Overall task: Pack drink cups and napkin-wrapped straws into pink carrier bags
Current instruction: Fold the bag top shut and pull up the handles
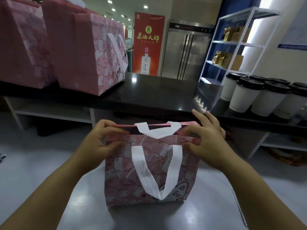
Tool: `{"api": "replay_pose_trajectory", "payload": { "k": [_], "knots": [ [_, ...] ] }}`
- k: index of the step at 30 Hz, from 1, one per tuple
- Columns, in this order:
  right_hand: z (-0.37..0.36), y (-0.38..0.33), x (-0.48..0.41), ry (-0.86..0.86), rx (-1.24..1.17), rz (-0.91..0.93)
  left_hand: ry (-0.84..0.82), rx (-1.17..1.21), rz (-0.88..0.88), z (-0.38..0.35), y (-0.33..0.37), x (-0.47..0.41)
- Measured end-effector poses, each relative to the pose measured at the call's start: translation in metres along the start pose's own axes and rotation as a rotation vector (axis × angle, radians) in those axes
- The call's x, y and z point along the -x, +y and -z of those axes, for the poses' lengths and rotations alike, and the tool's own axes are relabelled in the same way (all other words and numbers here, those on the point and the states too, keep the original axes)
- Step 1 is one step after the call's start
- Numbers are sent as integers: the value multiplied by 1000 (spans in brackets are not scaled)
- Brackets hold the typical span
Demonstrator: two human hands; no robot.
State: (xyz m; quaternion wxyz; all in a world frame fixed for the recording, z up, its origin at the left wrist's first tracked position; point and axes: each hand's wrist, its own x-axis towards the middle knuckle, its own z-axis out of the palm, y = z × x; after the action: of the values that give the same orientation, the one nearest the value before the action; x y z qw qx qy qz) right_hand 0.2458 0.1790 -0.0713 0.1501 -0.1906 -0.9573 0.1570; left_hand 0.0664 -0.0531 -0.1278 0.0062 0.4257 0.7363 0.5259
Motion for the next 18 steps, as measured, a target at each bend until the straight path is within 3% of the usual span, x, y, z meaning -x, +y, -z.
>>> {"api": "replay_pose_trajectory", "payload": {
  "k": [8, 18],
  "knots": [
    [9, 1, -12, -129, -47, 64, 11, 49, -119, 1, 4, -2],
    [-3, 9, -23, 0, -114, 214, -24, -86, -59, 8, 6, -14]
  ]
}}
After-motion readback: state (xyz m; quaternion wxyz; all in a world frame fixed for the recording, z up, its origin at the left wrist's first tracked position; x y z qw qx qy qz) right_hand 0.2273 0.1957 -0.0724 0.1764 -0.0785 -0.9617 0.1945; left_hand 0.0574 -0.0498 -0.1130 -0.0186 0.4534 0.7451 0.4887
